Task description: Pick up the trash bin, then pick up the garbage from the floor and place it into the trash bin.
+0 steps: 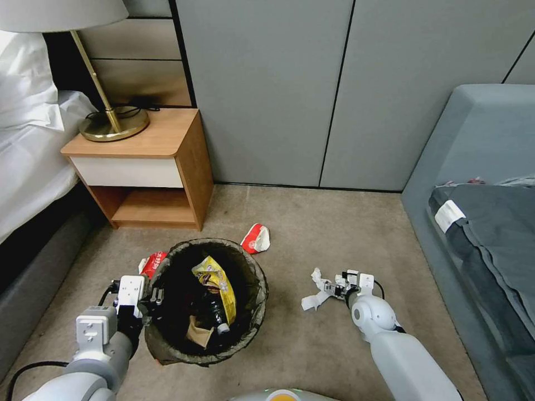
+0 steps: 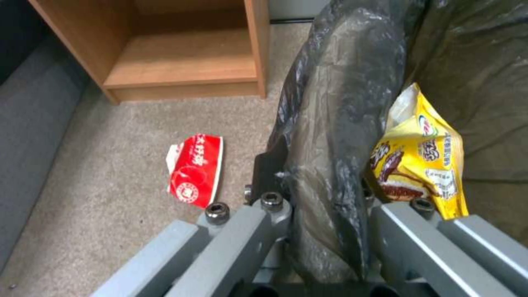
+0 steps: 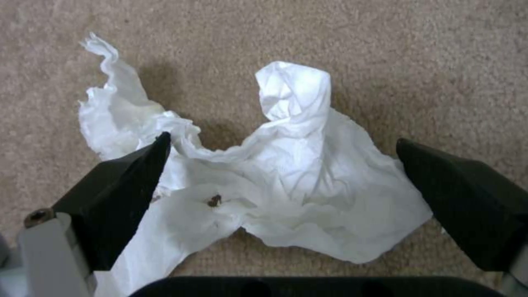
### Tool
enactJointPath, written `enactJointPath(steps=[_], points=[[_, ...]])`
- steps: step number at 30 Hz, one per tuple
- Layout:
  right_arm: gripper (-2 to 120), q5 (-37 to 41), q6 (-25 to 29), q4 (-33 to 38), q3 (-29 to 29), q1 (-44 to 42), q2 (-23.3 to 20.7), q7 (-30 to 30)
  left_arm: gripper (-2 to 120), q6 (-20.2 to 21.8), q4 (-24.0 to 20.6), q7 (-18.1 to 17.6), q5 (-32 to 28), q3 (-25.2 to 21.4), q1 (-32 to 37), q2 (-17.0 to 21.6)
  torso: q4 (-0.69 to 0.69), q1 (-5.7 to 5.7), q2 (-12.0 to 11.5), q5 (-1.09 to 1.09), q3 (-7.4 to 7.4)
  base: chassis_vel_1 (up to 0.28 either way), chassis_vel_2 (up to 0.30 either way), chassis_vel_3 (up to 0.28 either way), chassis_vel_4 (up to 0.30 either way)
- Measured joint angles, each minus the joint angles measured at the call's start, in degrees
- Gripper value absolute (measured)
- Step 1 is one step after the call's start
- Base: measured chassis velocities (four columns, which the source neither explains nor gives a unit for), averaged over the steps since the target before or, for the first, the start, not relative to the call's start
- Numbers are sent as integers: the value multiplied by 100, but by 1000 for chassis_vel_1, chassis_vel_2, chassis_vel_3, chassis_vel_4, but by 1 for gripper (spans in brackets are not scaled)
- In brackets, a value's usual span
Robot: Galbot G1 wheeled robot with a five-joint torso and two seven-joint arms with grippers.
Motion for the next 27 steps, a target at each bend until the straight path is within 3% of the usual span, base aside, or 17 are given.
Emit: enactJointPath(steps=[7,20,23,27], points=[[95,-49,51,-88,-6,7,9,-10,3,-2,0,3,12,4,-2,-1,0,0,0,0,0,0,0,0,0],[51,-124,133,-60,-4,-23,14,32,3,-13,0,9,51,23,-22,-8,0,0,0,-1,0,0,0,0,0],[34,-151,148,-31,-14,-51,14,35,3,-16,0,11,61,25,-17,-12,0,0,0,0,0,0,0,0,0],[25,-164,164,-14,-17,-58,14,39,3,-18,0,11,61,27,-20,-10,0,0,0,0,0,0,0,0,0]])
